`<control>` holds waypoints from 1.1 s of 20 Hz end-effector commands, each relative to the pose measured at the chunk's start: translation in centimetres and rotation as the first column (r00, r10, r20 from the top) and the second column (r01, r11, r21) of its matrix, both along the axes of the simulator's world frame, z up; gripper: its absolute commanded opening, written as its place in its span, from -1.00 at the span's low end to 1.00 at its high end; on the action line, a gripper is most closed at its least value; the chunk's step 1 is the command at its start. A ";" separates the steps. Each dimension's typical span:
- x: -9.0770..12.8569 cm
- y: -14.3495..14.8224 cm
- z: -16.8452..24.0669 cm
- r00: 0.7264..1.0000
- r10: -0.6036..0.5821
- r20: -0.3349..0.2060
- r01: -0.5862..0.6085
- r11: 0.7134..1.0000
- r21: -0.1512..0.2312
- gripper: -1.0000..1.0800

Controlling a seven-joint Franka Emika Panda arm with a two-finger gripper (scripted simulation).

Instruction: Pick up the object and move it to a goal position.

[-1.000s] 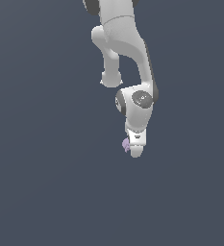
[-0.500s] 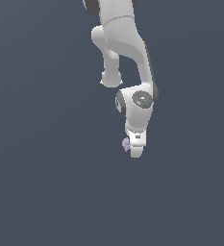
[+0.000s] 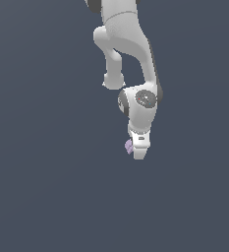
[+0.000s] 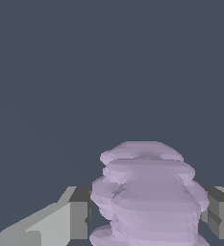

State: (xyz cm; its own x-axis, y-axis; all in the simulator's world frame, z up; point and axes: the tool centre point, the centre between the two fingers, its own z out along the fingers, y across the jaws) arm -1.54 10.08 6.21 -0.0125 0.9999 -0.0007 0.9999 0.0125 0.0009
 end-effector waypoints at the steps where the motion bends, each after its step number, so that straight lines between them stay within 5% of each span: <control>1: -0.1 0.0 1.0 1.000 0.000 0.001 0.000 1.000 0.000 -1.00; 22: -2.4 0.4 21.3 1.000 0.004 -0.001 -0.004 1.000 0.002 -1.00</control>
State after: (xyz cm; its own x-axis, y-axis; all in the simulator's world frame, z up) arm -3.69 10.42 25.94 -0.0160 0.9999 0.0001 0.9999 0.0160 0.0012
